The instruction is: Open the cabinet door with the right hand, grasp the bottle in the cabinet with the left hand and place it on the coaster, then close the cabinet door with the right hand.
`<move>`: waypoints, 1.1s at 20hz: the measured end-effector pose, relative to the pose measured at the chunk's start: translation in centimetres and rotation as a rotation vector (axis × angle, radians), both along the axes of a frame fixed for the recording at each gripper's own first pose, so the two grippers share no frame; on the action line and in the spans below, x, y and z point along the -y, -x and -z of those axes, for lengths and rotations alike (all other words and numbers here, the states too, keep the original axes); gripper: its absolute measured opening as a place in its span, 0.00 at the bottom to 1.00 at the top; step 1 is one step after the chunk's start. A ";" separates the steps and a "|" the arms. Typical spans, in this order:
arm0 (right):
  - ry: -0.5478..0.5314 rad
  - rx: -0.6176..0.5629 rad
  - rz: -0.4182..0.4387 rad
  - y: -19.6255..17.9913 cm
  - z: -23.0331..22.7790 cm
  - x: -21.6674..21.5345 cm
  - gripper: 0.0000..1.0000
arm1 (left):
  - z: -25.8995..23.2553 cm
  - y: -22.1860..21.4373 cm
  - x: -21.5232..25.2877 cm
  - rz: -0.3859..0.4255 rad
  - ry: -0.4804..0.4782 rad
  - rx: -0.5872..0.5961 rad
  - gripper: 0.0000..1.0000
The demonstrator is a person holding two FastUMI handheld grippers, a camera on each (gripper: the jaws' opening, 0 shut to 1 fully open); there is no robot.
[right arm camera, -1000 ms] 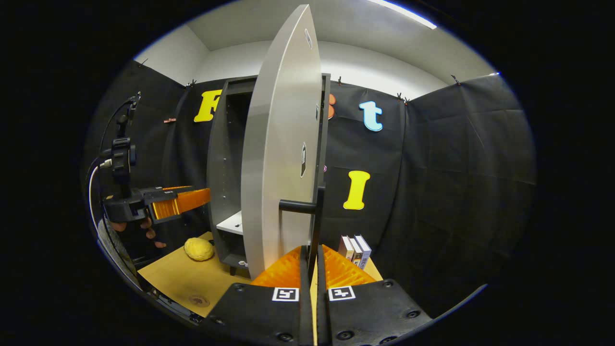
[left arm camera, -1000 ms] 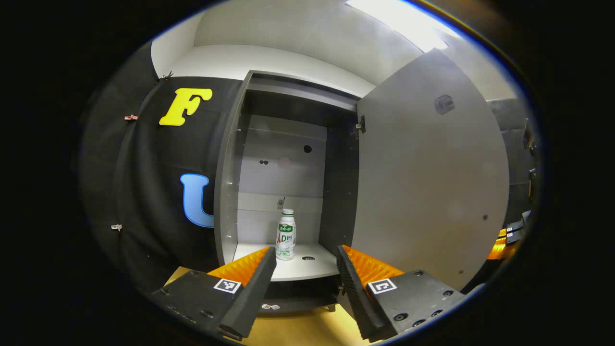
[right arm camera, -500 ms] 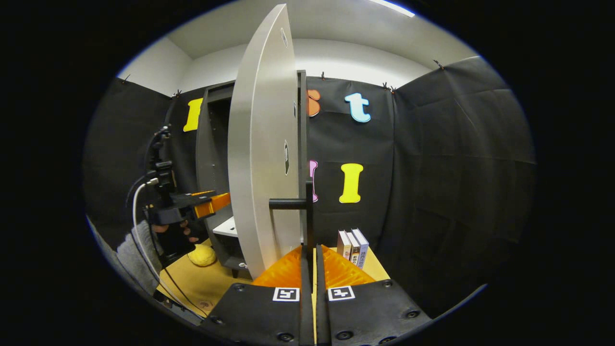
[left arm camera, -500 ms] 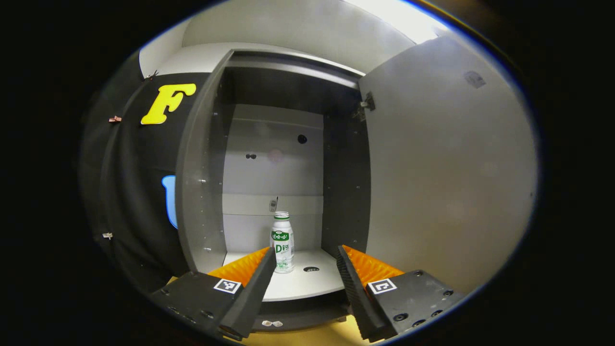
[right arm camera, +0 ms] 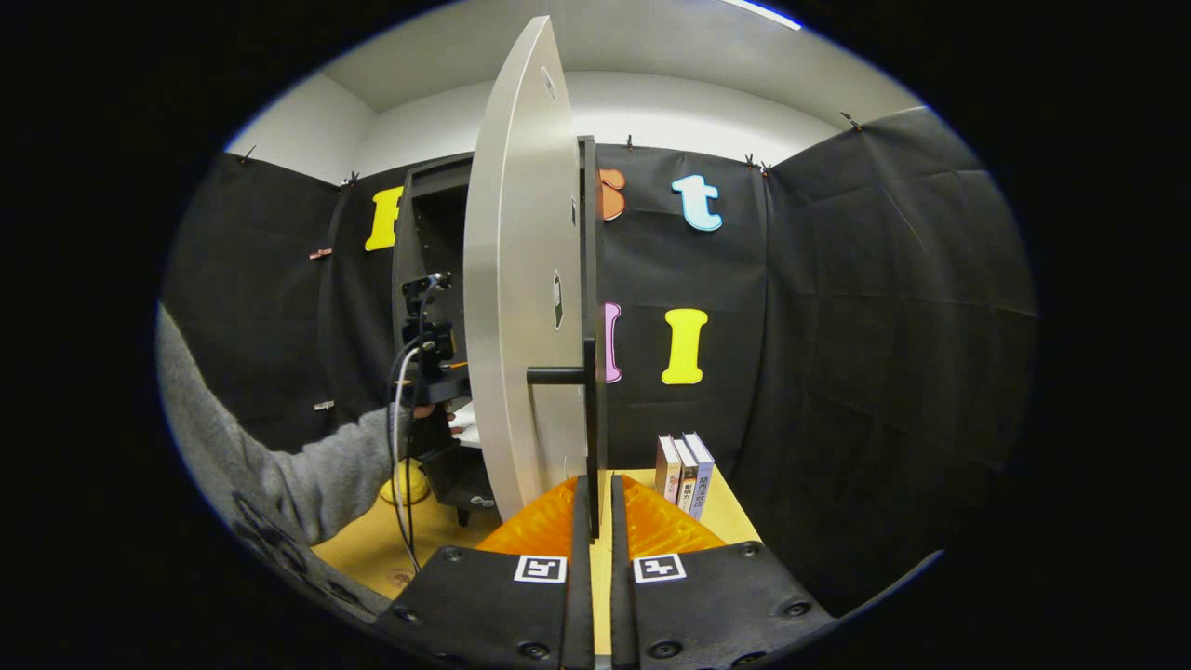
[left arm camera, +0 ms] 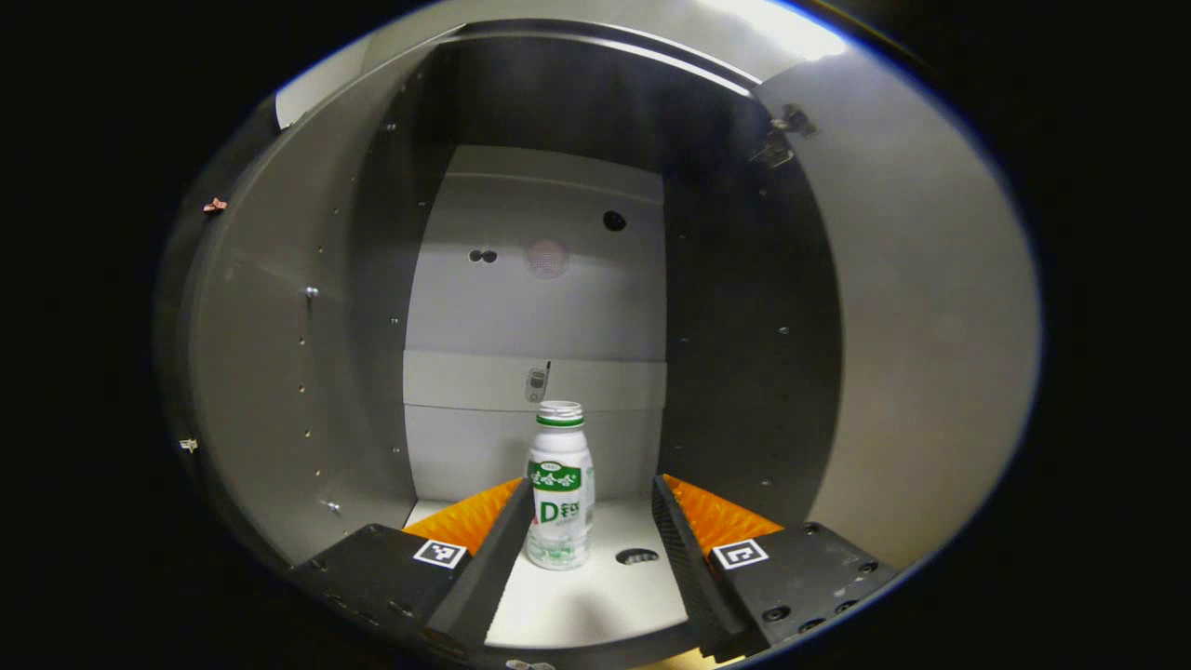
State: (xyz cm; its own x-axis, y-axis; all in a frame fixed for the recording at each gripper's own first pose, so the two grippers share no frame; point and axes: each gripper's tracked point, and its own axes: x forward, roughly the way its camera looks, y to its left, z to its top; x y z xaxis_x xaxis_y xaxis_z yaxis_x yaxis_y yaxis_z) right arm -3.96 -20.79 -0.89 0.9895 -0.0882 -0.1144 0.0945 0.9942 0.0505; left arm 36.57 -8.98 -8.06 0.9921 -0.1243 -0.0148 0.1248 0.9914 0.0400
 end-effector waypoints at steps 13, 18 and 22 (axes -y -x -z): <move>-0.030 0.023 0.105 0.8 -1.1 1.9 0.11 | 3.3 -8.6 -1.5 -0.015 0.018 -0.070 0.83; -0.023 0.013 0.086 0.2 -0.9 1.0 0.11 | 4.2 -11.0 -1.0 -0.015 -0.009 -0.088 0.83; -0.032 0.009 0.074 0.5 -1.0 0.6 0.11 | 4.0 -10.2 -0.7 0.009 0.025 -0.087 0.78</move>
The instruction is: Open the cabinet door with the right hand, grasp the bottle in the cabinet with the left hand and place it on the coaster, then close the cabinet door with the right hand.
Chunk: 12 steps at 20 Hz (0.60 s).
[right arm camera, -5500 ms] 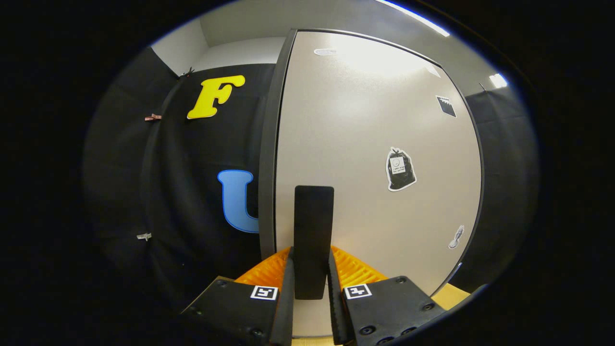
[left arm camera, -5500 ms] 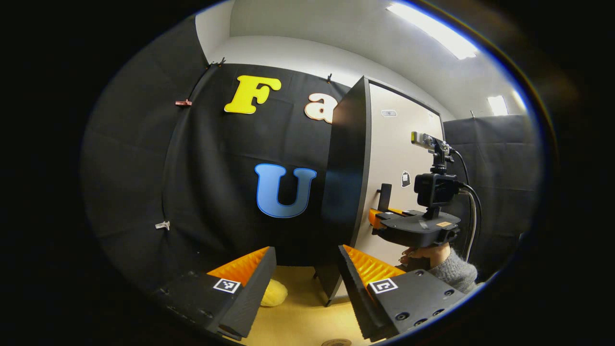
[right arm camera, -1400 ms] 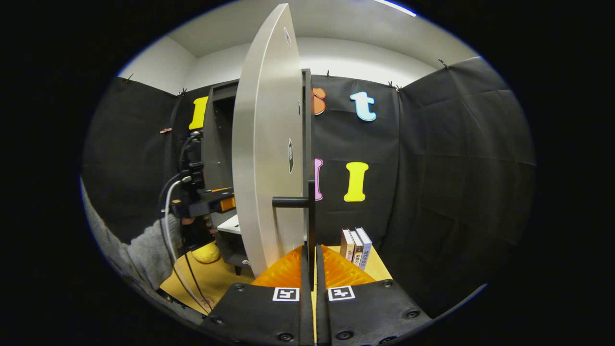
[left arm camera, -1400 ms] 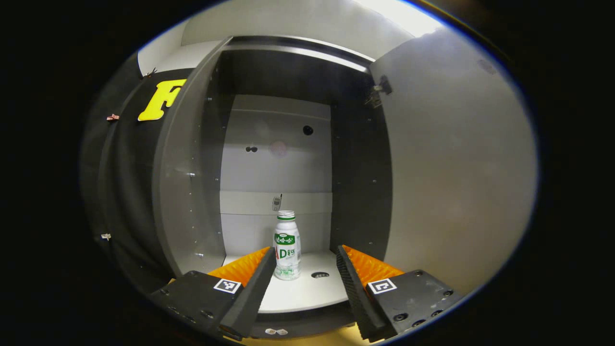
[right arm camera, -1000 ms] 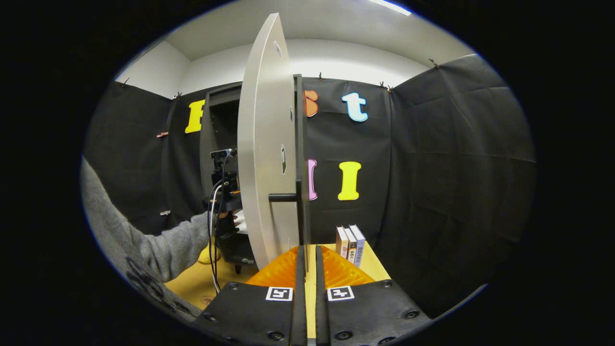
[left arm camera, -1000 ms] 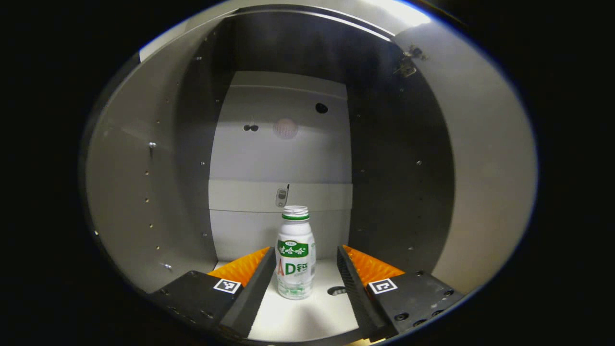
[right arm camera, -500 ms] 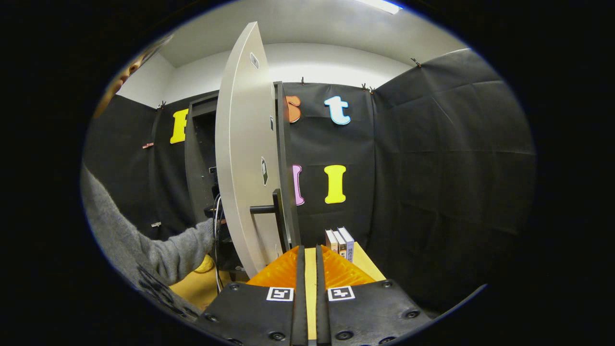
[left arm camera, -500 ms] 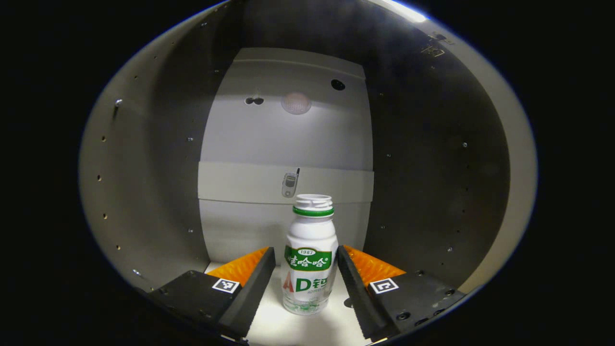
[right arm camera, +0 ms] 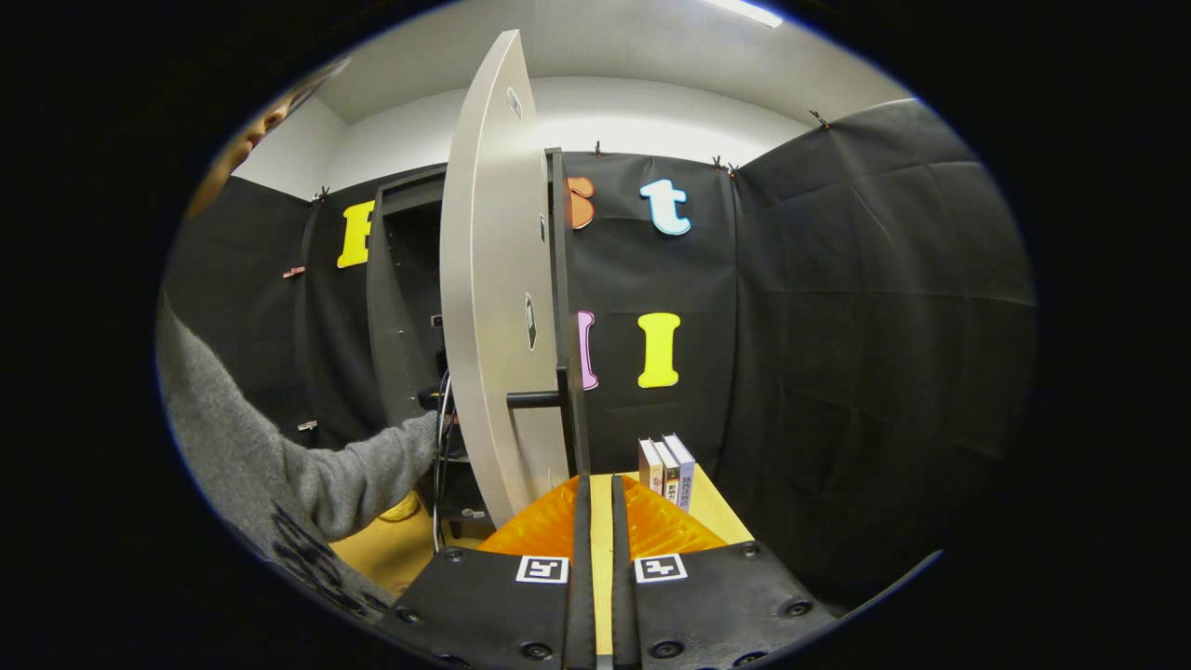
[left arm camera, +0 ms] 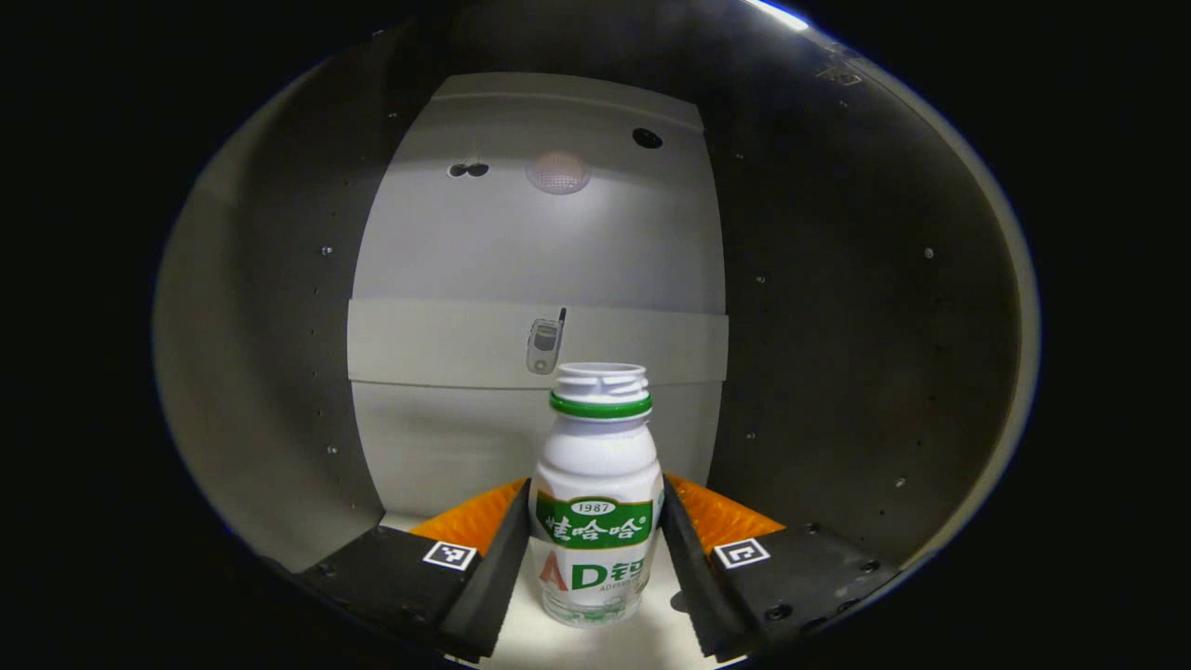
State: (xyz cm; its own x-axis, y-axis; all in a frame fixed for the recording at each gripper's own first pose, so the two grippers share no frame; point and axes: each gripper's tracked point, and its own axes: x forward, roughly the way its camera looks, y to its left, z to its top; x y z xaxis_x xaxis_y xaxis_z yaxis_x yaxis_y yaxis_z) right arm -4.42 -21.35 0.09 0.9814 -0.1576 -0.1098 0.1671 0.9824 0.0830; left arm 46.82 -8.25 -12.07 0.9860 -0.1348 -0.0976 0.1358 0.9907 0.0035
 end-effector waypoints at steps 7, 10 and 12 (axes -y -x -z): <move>-0.018 0.040 -0.080 0.8 -0.7 -0.6 0.11 | -4.3 7.6 -0.5 0.023 -0.010 0.058 0.76; 0.005 0.053 -0.137 1.3 -0.5 -0.8 0.11 | -4.9 11.4 -1.1 0.001 -0.034 0.073 0.76; 0.006 0.051 -0.192 1.7 -0.4 -1.3 0.11 | -4.8 14.3 -1.7 -0.028 -0.018 0.060 0.75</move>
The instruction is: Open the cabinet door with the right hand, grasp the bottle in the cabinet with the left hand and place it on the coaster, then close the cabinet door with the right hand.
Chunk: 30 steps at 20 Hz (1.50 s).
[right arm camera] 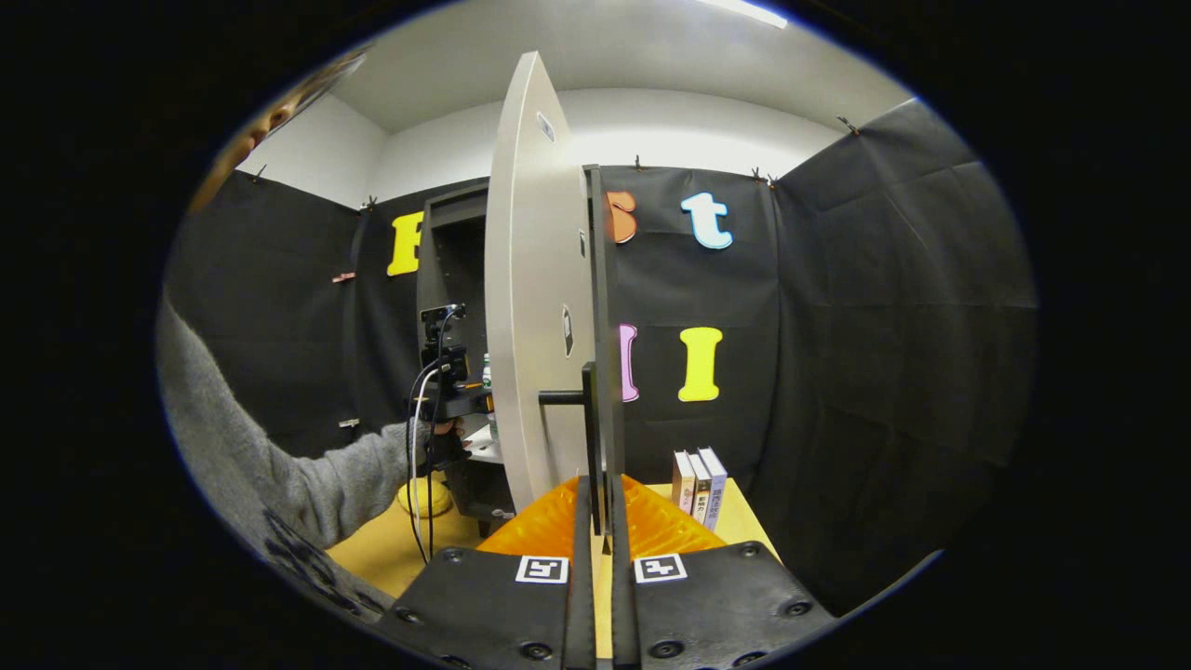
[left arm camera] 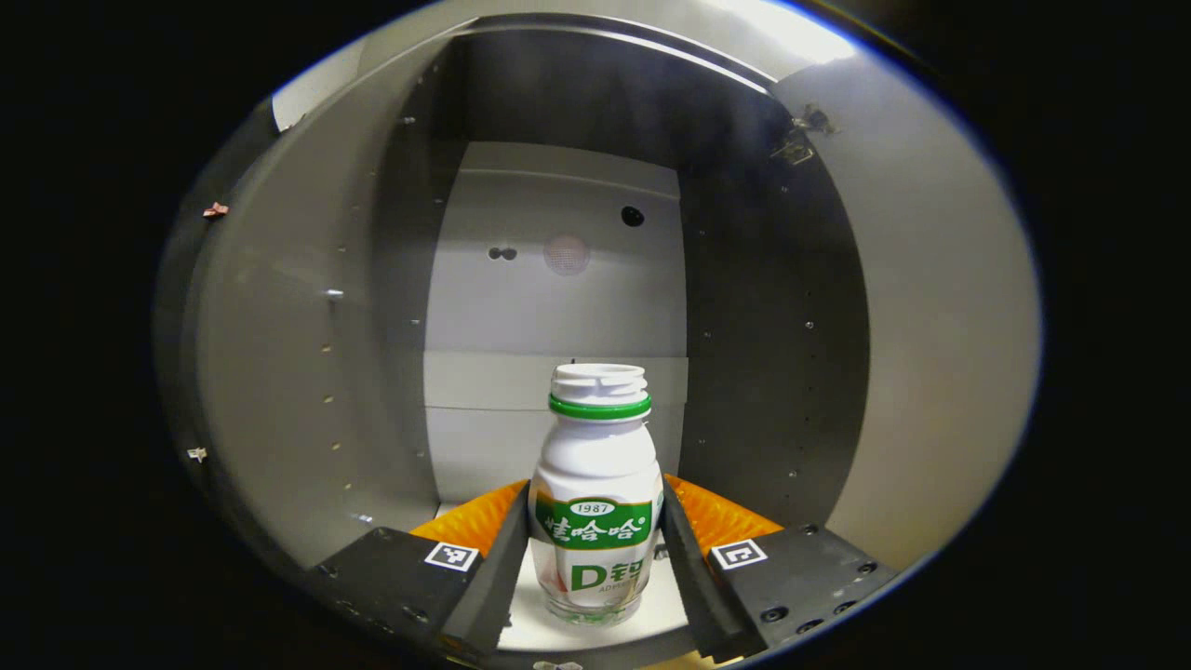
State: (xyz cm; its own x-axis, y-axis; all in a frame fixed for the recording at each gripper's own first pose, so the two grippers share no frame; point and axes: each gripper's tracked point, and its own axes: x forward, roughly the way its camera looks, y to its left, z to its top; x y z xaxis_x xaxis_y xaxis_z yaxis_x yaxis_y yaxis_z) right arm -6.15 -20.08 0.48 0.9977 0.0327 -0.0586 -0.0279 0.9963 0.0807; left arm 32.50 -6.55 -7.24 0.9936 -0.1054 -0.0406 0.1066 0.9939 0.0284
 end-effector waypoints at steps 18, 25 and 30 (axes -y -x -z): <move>0.066 0.012 -0.386 -0.3 0.8 -18.2 0.22 | 3.8 25.6 -11.4 -0.112 -0.040 -0.069 0.76; 0.081 0.050 -0.307 -4.9 3.5 -23.3 0.87 | 10.1 30.8 -13.0 -0.097 -0.017 -0.072 0.76; 0.039 0.021 -0.247 -8.0 8.8 -24.1 0.97 | 17.1 32.6 -13.2 -0.103 0.034 -0.067 0.76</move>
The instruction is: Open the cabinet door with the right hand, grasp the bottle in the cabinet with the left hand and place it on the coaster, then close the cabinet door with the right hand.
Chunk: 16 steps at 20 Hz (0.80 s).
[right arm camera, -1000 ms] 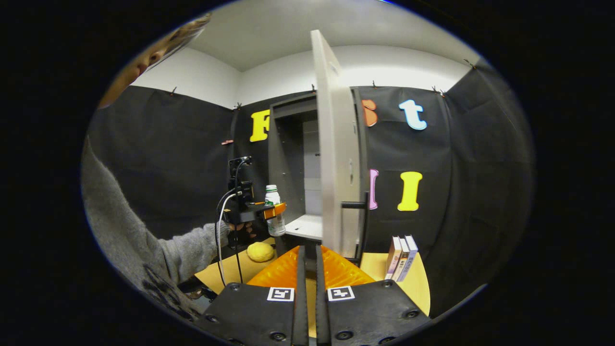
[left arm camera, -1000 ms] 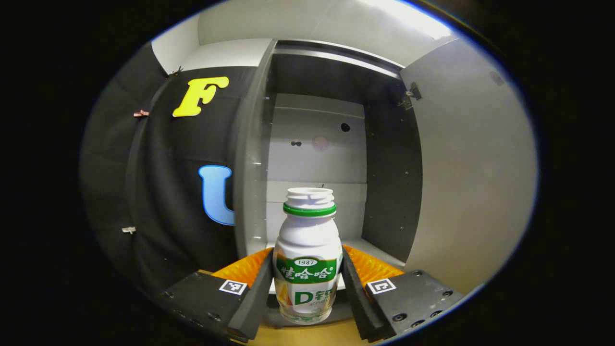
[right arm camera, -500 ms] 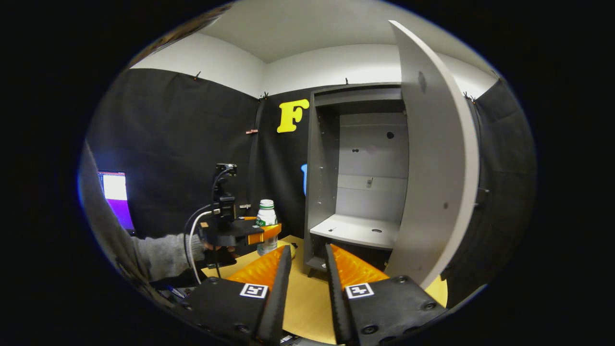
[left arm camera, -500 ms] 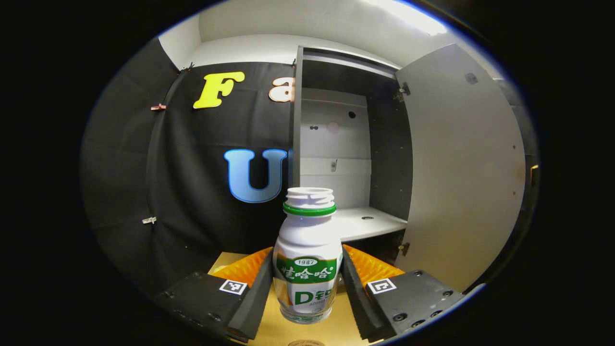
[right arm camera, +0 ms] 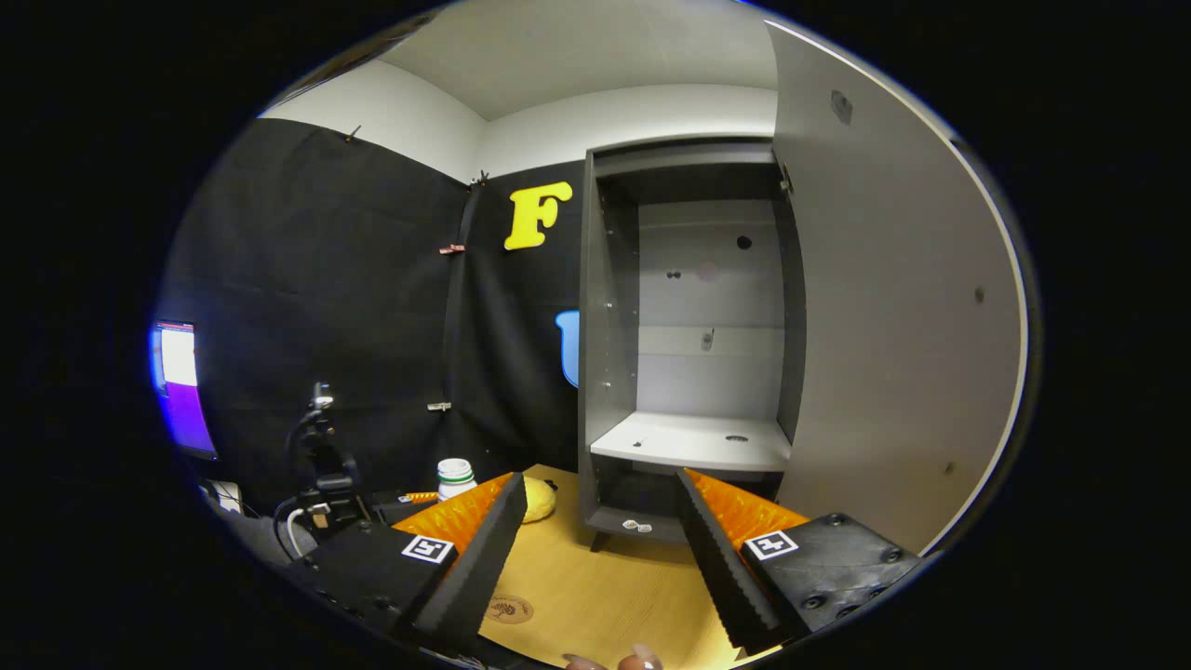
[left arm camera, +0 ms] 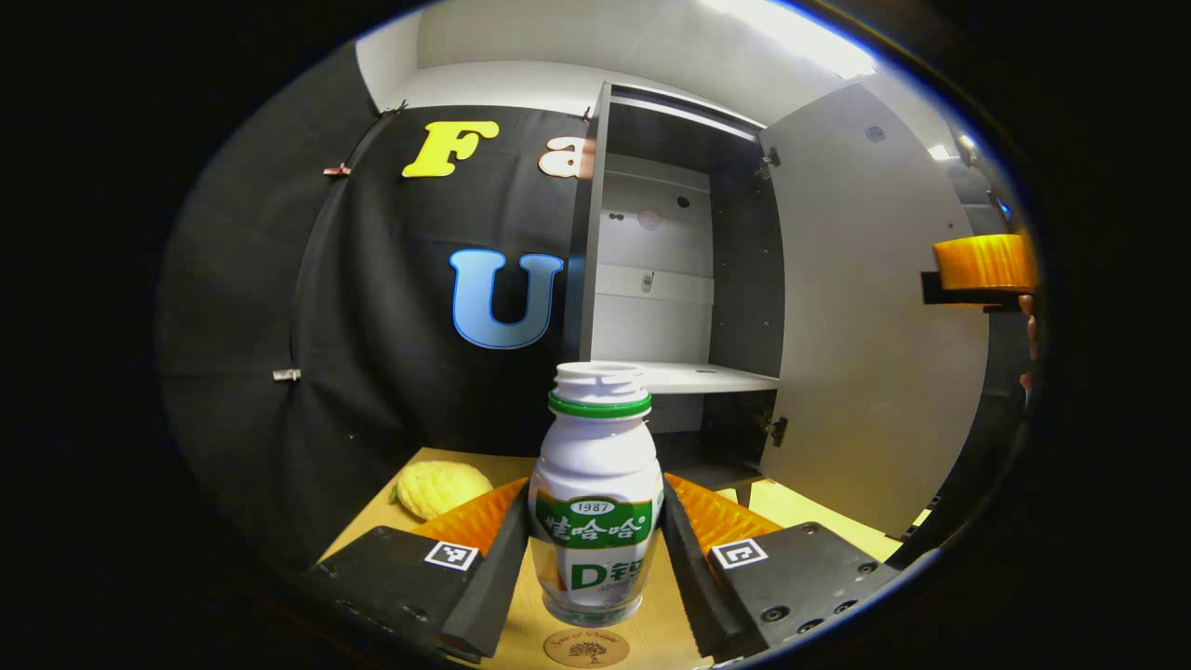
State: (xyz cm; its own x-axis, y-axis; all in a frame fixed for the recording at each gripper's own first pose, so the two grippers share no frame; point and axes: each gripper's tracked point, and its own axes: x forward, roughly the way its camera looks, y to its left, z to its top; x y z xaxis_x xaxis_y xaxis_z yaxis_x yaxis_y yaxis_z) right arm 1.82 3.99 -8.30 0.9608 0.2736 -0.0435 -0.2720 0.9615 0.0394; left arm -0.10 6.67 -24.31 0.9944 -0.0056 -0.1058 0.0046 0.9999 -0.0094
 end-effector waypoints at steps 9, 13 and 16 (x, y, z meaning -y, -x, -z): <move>0.017 0.045 -0.010 -2.7 6.1 -1.3 0.98 | 11.0 1.4 0.6 0.003 -0.056 0.017 0.76; 0.012 0.011 -0.029 -3.2 7.6 -1.6 0.98 | 13.8 1.1 -0.2 -0.014 -0.025 0.008 0.76; -0.021 -0.015 -0.023 -3.5 8.8 -1.2 0.98 | 15.5 1.3 -0.5 -0.026 -0.002 -0.003 0.76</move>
